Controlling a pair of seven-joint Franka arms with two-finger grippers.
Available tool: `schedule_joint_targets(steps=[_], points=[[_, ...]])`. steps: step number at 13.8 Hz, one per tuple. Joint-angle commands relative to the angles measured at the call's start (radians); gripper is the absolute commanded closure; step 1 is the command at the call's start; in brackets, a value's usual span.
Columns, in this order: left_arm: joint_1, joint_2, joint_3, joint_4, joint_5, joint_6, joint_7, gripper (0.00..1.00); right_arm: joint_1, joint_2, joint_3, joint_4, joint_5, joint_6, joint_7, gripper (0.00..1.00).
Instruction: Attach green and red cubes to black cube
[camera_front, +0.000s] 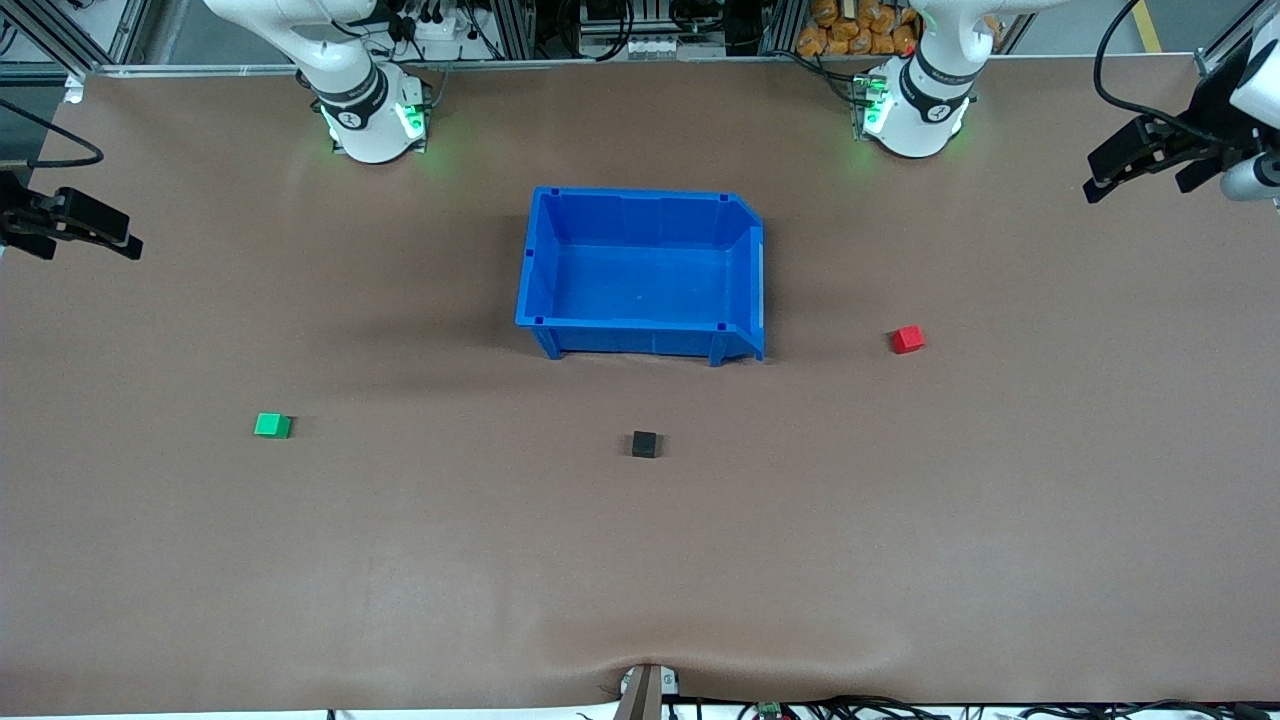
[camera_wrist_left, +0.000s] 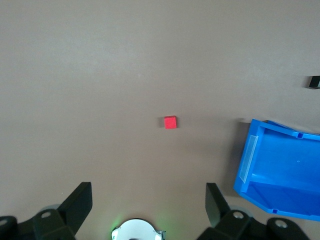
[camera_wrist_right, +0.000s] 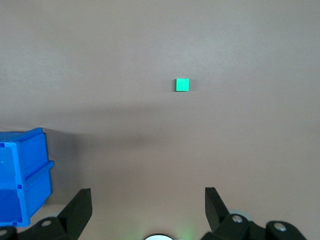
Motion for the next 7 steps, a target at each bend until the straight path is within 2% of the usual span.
schedule_joint_targets(steps=[1,7], points=[[0.002,0.019,-0.003,0.037,0.0,-0.03,0.006,0.0,0.008,0.004,-0.003,0.011,0.015,-0.011,0.016,0.0],[0.002,0.019,-0.004,0.037,0.002,-0.082,0.012,0.0,0.021,0.004,-0.005,0.013,0.013,-0.008,0.016,0.0]])
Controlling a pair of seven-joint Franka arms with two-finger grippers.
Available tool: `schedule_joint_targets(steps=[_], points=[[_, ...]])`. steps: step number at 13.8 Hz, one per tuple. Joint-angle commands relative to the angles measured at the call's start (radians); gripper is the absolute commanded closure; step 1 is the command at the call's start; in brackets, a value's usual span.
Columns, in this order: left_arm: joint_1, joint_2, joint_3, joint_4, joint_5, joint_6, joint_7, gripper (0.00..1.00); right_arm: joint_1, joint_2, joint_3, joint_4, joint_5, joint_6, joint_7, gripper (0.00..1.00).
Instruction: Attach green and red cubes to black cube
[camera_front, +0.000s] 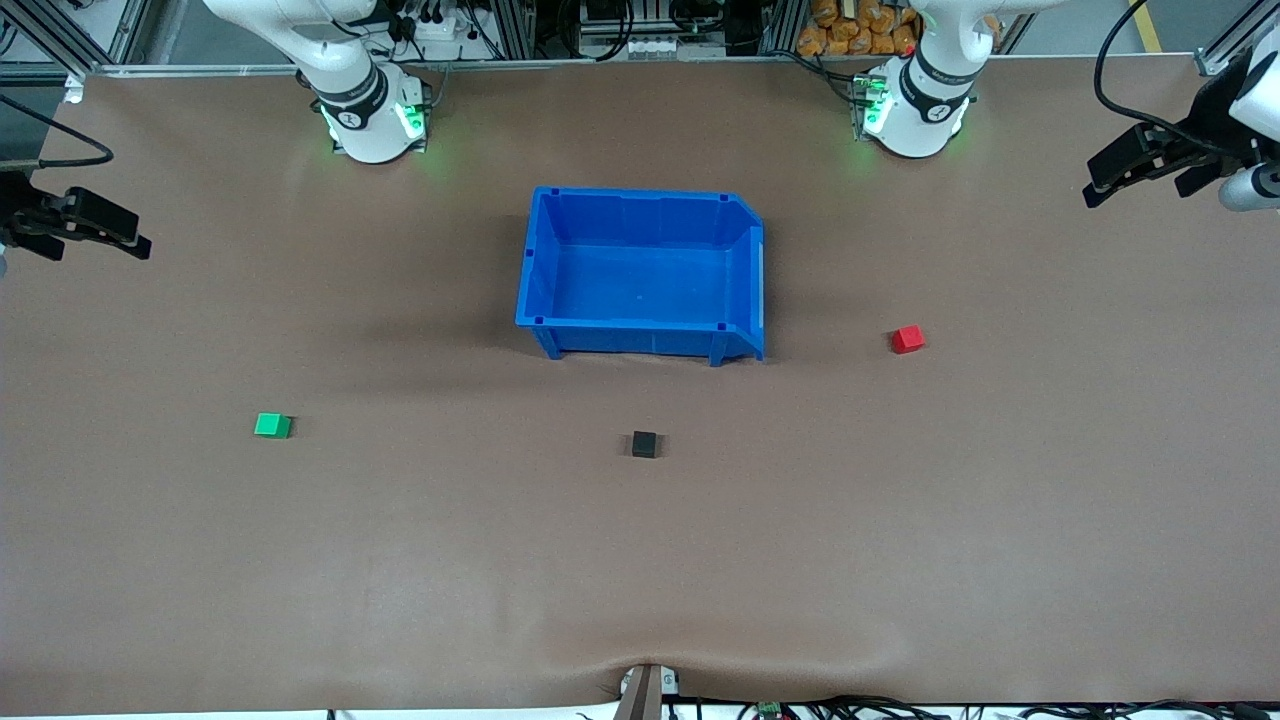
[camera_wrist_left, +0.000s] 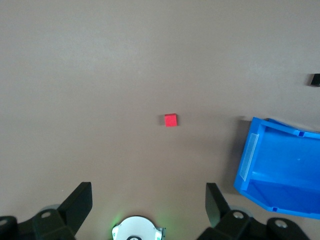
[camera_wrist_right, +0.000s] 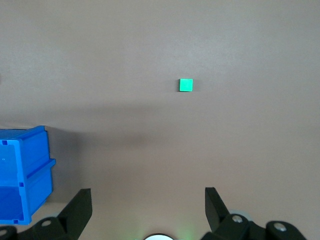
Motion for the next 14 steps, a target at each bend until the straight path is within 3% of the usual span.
schedule_joint_targets(steps=[1,14], points=[[0.001,0.008,-0.014,0.017,0.002,-0.057,0.011,0.0,0.004,0.004,-0.006,0.013,0.013,-0.009,0.016,0.0],[0.01,-0.047,-0.045,-0.14,0.003,0.042,0.0,0.0,0.006,0.004,-0.006,0.017,0.013,-0.01,0.019,0.0]])
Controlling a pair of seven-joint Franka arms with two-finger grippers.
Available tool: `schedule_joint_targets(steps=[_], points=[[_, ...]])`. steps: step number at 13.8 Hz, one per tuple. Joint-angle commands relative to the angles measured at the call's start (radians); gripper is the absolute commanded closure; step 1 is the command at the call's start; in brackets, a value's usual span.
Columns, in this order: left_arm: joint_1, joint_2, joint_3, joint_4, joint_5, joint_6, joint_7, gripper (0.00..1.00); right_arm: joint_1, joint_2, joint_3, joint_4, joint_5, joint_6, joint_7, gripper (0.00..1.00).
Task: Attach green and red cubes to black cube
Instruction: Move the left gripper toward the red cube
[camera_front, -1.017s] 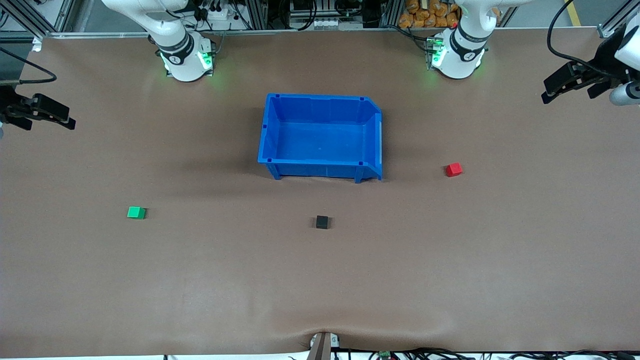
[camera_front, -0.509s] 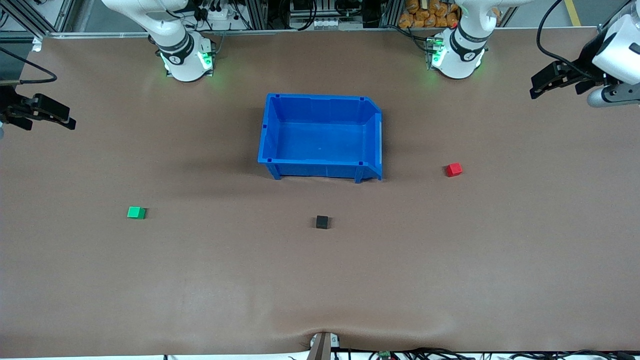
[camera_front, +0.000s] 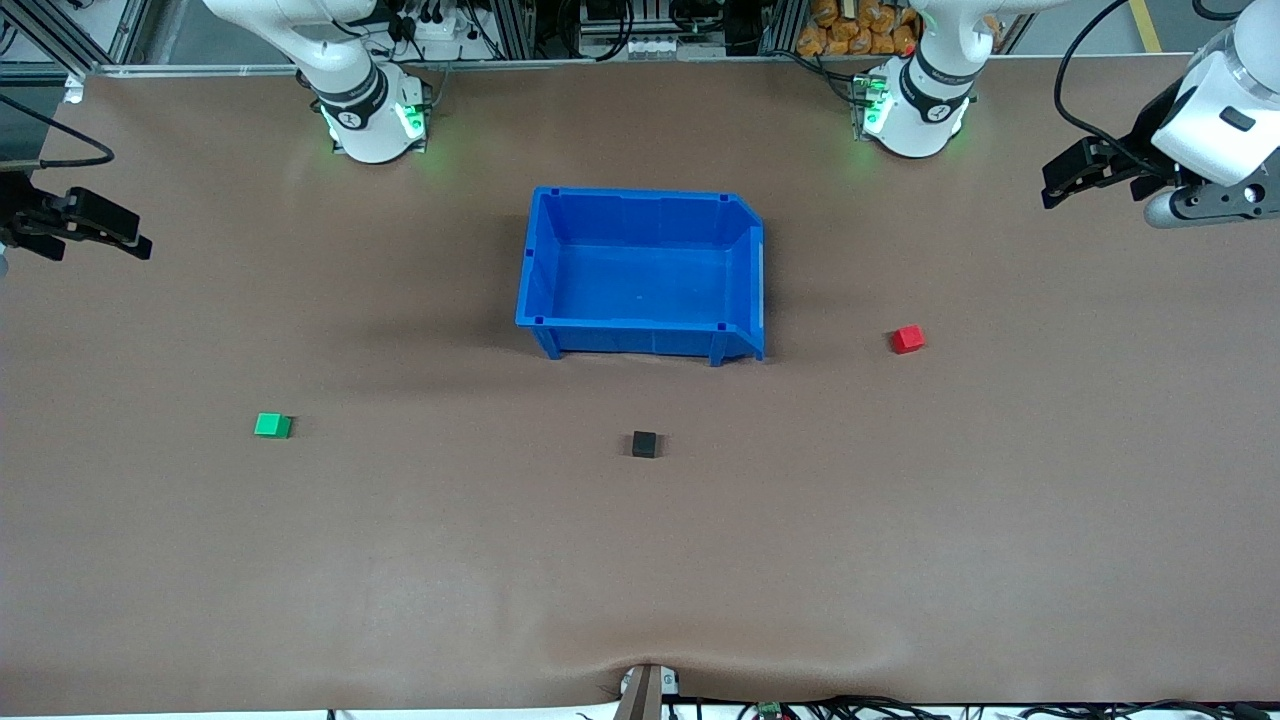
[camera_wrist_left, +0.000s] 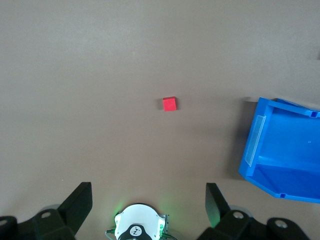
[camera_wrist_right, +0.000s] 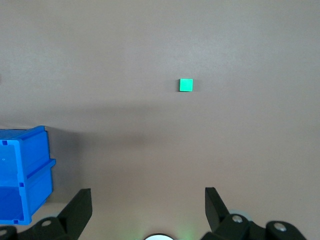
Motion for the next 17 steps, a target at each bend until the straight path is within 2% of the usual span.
schedule_joint_targets(steps=[1,5,17], points=[[0.011,-0.037,-0.008,-0.066,0.003,0.046,-0.002,0.0,0.002,0.003,-0.005,0.016,0.014,-0.009,0.018,0.0],[0.011,-0.028,-0.009,-0.134,0.002,0.088,-0.118,0.0,0.006,0.003,-0.005,0.016,0.014,-0.015,0.018,0.0],[0.004,-0.025,-0.011,-0.488,0.002,0.477,-0.097,0.0,0.017,0.013,-0.005,0.027,0.014,-0.018,0.023,0.0]])
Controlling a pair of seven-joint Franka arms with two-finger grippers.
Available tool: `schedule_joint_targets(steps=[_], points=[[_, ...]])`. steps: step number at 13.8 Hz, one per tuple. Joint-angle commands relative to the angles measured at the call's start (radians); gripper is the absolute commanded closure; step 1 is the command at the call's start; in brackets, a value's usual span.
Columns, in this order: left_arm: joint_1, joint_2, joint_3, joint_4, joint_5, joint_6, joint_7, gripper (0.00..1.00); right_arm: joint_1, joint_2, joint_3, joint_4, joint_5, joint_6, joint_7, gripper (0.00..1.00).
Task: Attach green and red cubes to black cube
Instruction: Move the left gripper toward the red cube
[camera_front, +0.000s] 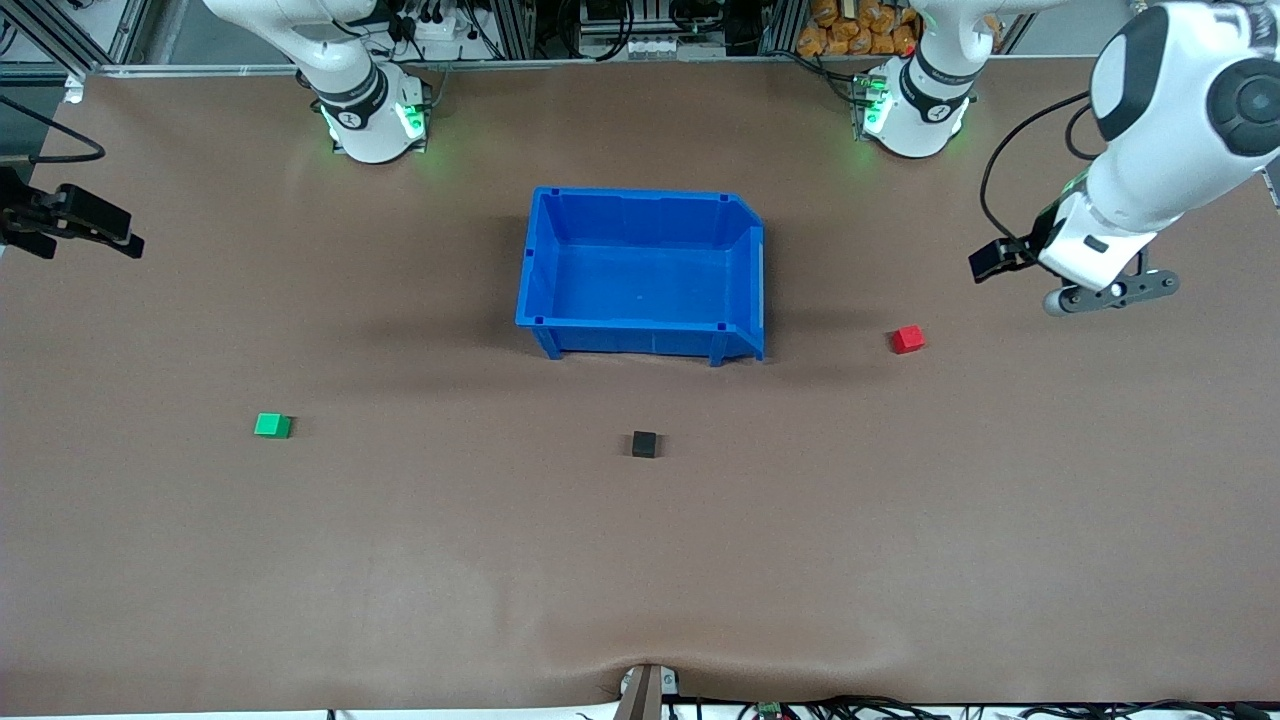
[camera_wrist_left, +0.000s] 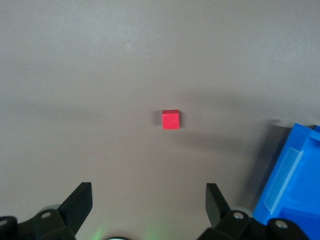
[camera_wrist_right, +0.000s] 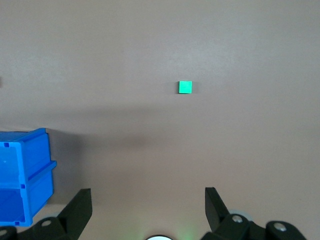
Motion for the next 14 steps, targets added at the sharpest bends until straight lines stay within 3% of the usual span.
schedule_joint_targets(steps=[1,8,14], points=[[0.004,-0.024,-0.007,-0.075,0.002,0.072,0.008,0.0,0.016,0.009,0.0,0.01,0.014,-0.013,0.028,0.0],[0.001,0.031,-0.021,-0.138,0.002,0.143,-0.004,0.0,0.013,0.036,0.0,0.01,0.012,-0.02,0.028,0.0],[-0.001,0.117,-0.025,-0.154,0.002,0.236,-0.115,0.0,-0.051,0.156,-0.007,0.009,0.013,-0.015,0.019,0.0]])
